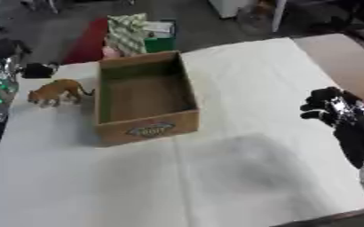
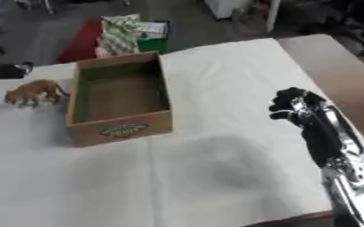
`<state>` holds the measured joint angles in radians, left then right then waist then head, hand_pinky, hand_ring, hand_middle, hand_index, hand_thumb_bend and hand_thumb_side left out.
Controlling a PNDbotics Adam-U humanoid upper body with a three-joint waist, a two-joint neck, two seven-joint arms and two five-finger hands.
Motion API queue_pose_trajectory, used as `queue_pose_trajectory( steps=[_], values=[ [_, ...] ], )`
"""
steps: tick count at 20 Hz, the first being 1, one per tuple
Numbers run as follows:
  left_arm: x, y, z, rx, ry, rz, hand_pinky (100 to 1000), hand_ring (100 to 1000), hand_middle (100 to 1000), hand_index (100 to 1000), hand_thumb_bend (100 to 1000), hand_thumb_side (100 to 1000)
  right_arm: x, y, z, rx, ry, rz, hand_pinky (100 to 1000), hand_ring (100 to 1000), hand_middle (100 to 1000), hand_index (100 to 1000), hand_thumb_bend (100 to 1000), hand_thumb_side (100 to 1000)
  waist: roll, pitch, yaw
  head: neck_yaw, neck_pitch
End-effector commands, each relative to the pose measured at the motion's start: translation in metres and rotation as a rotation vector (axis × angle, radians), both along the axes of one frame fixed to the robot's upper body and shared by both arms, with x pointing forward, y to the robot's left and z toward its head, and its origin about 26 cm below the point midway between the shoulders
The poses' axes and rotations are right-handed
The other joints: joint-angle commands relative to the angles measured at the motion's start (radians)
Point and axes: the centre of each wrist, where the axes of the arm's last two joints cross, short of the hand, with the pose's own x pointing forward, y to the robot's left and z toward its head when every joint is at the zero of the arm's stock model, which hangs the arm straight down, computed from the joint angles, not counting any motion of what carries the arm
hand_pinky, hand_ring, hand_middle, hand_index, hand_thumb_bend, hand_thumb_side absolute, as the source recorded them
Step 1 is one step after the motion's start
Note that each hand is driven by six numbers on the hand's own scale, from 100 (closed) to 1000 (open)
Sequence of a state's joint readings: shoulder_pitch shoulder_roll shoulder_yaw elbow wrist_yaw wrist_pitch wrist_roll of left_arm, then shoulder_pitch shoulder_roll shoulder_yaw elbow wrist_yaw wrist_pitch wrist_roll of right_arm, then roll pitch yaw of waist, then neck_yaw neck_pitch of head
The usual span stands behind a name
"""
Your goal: Pick up objects on the table and place them in the box.
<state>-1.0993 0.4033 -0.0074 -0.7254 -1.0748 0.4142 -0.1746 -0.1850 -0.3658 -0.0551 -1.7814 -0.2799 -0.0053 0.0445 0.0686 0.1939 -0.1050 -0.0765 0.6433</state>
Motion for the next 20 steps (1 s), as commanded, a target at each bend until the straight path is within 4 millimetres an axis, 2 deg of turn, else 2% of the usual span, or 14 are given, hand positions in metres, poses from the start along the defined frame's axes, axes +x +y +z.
queue_pose_trajectory(
  steps=[1,5,13,20],
  values=[
    [-0.0003,0.0035,0.0155,0.007,-0.049,0.019,760,805,815,841,338,488,0.0010,-0.0034,0.0101,-0.037,-0.028,-0.001,629,639,588,675,100,594,-0.001,-0.008,-0.003,0.001,-0.014],
    [-0.0003,0.0042,0.0146,0.006,-0.057,0.030,761,808,819,846,350,477,0.0012,-0.0033,0.0115,-0.047,-0.034,-0.001,629,639,588,675,100,596,0.004,0.008,-0.011,0.001,-0.016],
    [-0.0002,0.0068,0.0107,-0.005,-0.023,0.028,762,805,816,847,478,481,0.0016,-0.0035,0.0128,-0.061,-0.040,-0.005,629,639,588,675,100,601,0.011,0.030,-0.025,0.001,-0.020],
    [-0.0008,0.0096,0.0080,-0.004,0.046,0.033,756,783,785,834,473,415,0.0019,-0.0033,0.0135,-0.065,-0.043,-0.006,628,640,589,675,100,604,0.012,0.039,-0.027,-0.001,-0.022]
  ],
)
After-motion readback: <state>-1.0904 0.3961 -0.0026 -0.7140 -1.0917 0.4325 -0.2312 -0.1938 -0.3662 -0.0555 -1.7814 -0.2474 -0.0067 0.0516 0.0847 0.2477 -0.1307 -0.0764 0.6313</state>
